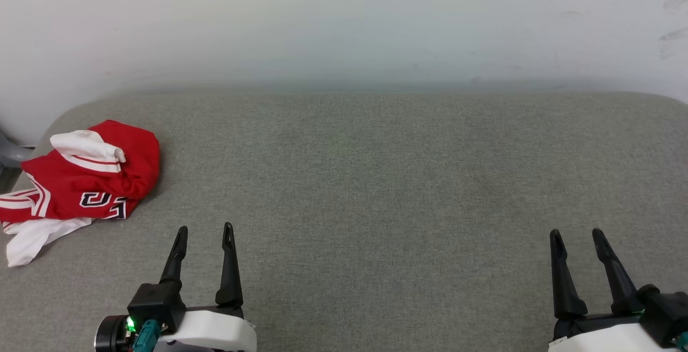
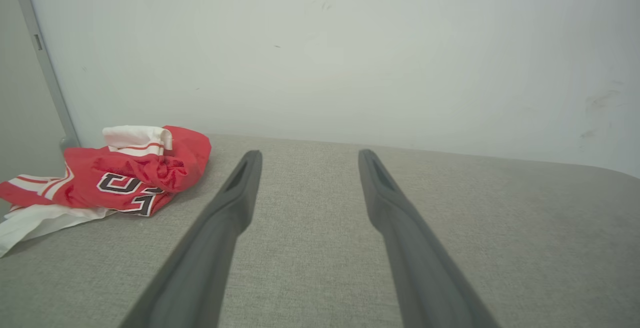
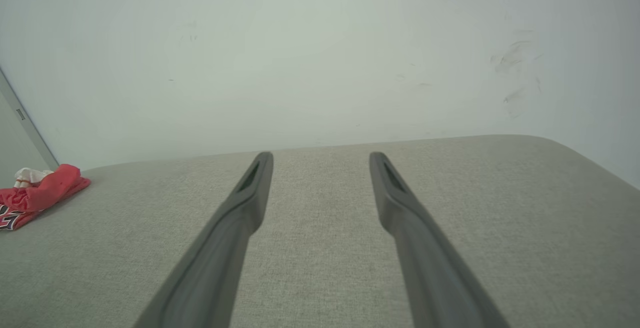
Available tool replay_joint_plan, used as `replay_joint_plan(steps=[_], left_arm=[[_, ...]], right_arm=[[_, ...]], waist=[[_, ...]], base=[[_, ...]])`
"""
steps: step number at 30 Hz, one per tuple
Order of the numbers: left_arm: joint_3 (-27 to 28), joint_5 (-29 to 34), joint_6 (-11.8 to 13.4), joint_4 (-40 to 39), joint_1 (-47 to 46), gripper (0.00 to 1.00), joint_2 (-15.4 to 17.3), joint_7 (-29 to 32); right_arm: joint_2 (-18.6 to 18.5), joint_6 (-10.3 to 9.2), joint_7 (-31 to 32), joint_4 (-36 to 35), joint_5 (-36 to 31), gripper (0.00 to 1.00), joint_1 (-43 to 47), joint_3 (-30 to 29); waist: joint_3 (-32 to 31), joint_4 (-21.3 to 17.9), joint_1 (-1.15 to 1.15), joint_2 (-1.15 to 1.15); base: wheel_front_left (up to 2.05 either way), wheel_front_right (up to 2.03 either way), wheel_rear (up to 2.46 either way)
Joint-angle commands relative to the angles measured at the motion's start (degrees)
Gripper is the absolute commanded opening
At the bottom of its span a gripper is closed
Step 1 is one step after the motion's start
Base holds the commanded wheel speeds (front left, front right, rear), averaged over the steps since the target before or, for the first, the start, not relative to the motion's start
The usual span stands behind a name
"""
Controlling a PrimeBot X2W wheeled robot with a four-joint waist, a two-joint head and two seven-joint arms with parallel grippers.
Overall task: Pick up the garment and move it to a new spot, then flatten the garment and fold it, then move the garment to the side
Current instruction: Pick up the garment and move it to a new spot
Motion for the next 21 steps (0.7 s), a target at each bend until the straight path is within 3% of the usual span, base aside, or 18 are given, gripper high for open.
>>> replay_joint_plan(steps=[1, 14, 21], left_arm=[[0.08, -0.05, -0.18, 0.07, -0.39, 1.00, 0.09, -0.16], [0.71, -0.89, 0.06, 0.84, -0.52, 1.00, 0.09, -0.16], [0.84, -1.01, 0.16, 1.12, -0.57, 1.00, 0.08, -0.16]], right_arm=[[0.07, -0.02, -0.14, 0.01, 0.11, 1.00, 0.28, 0.08], [0.07, -0.02, -0.14, -0.26, -0.53, 1.00, 0.86, 0.93], [0.07, -0.02, -0.13, -0.41, -0.78, 1.00, 1.05, 1.00]], waist=[[0.01, 0.17, 0.00, 0.00], [0.18, 5.48, 0.00, 0.00], [0.41, 10.62, 0.00, 0.00]], base=[[0.00, 0.00, 0.00], [0.00, 0.00, 0.00], [0.00, 0.00, 0.00]])
